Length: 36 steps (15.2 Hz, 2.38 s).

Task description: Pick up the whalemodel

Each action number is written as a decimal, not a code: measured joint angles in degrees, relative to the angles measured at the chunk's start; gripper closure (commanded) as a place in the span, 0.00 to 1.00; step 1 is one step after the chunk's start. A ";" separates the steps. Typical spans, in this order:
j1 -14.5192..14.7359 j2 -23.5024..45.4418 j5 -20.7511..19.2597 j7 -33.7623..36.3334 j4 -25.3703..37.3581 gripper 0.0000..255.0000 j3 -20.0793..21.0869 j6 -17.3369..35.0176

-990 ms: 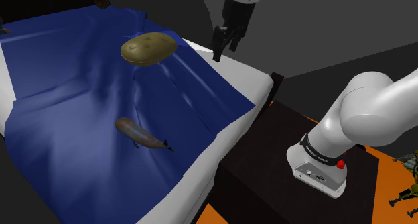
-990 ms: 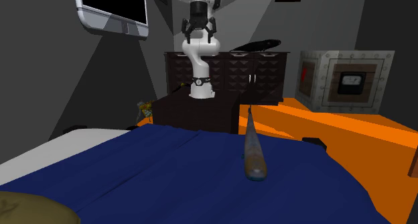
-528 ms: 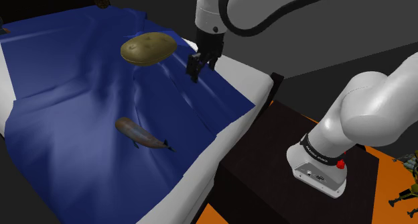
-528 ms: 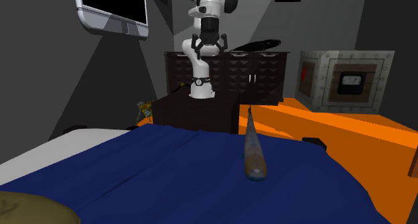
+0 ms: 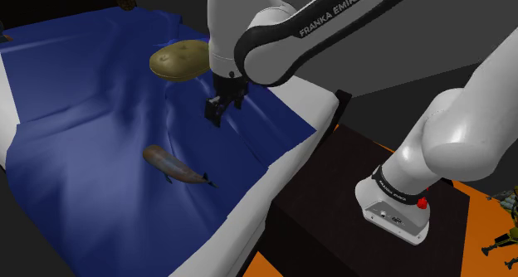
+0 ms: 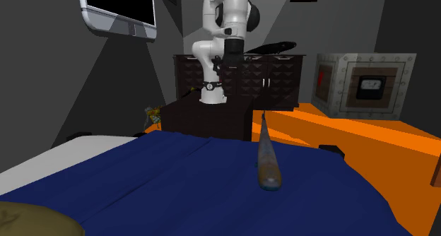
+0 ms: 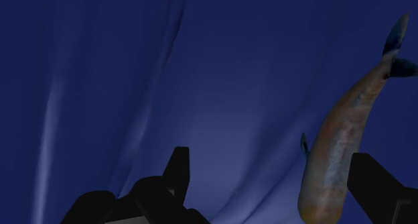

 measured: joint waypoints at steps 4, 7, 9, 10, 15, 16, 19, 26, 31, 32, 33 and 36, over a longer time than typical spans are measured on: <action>1.72 8.51 -5.45 5.52 4.44 0.00 1.04 2.56; 3.60 15.71 -10.07 9.29 8.10 0.00 0.46 4.77; 5.45 20.03 -12.58 11.74 11.18 0.00 -0.04 5.18; 6.40 22.58 -13.89 12.78 13.04 0.00 -0.52 5.50; 10.84 33.75 -18.28 15.94 22.52 0.00 -2.75 5.59; 11.81 35.69 -18.80 16.48 24.45 0.00 -3.06 5.29; 13.96 40.53 -20.09 17.60 28.74 0.00 -3.99 5.33; 15.26 44.99 -21.67 18.88 30.35 0.00 -5.50 8.09; 15.39 45.29 -21.78 19.01 30.48 1.00 -5.61 8.22; 15.40 45.30 -21.78 19.02 30.48 1.00 -5.61 8.22; 15.40 45.30 -21.78 19.02 30.49 1.00 -5.61 8.21; 15.40 45.30 -21.77 19.02 30.50 1.00 -5.61 8.19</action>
